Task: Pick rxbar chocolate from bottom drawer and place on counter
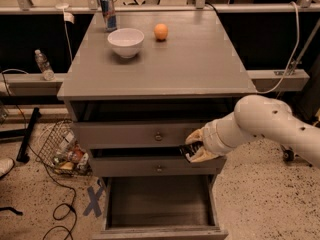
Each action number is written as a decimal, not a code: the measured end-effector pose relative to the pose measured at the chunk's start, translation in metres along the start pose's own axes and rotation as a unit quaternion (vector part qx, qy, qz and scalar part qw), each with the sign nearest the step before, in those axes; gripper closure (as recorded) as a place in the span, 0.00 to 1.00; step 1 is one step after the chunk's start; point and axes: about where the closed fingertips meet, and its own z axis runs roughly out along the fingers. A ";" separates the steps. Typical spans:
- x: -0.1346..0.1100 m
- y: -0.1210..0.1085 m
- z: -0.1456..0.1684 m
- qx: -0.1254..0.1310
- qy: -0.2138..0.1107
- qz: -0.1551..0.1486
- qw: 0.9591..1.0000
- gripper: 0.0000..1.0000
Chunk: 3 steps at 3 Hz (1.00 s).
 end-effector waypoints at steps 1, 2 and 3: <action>-0.011 -0.027 -0.035 0.013 0.016 -0.011 1.000 1.00; -0.015 -0.052 -0.072 0.033 0.030 -0.013 0.999 1.00; -0.020 -0.067 -0.103 0.055 0.045 -0.016 0.997 1.00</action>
Offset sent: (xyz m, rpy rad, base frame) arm 0.0431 -0.0316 0.1397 -0.0559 -0.1374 -0.0661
